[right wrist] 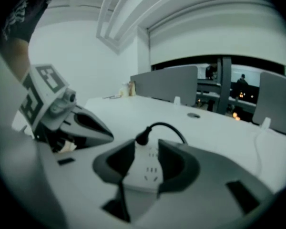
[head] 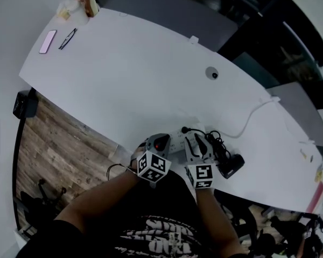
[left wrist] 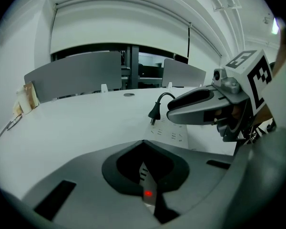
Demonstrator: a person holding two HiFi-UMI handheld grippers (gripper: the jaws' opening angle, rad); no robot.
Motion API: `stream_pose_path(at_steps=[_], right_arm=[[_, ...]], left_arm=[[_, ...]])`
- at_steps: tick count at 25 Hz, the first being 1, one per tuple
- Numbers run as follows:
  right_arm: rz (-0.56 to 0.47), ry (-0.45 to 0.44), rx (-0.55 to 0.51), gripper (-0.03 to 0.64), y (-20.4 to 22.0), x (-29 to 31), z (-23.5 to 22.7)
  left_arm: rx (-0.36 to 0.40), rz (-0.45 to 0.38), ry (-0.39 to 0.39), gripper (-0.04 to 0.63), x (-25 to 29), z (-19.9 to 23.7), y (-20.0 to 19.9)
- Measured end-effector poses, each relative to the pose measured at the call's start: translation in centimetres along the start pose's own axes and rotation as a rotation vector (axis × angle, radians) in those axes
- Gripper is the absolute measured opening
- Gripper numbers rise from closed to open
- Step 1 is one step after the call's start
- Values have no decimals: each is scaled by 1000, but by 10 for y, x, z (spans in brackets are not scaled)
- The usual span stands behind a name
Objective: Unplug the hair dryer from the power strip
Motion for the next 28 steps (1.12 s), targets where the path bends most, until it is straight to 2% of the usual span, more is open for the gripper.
stream_pose_path(at_steps=[4,8,11,14,19,20,21,22,23,25,28], right_arm=[[6,-104,78,160,-4,2,2],[26,-128,327,175,-2,11,-3],[43,-150,470,198,0,21,-4],[49,-136,598,199,-5,27,-12],[153,-22,759,205,-10,43,-25],[161,7,788,176,-8,45,-28],[155,29,823,88,-7,46,-32],[139,39,862,52,-5,45,-36],[121,35,900,43,-3,43,-40],[106,0,937,42,0,36,-41],[138,-90,840,44,-2,10,-26]], left_arm=[[5,-18,-11,28,0,1,-1],[1,-23,-13,28,0,0,1],[1,-27,-12,28,-1,-1,1],[0,-32,-5,28,-1,-2,1],[-4,-44,-2,28,-3,-1,1],[-5,-45,-2,28,-3,-1,1],[-7,-45,0,28,-3,-1,1],[-9,-45,3,28,-3,-2,2],[-10,-44,8,28,-3,-2,3],[-5,-41,22,28,-4,-5,5],[2,-35,25,28,-6,-7,7]])
Point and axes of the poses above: the fingertips, and each gripper's own axes: x forward along the fingers, z to its left, y out of its underside, the point moved 6 cm from there along -x, backward along the fingers, and after that the axes turned 9 degrees about y, right-handed, at the moved point
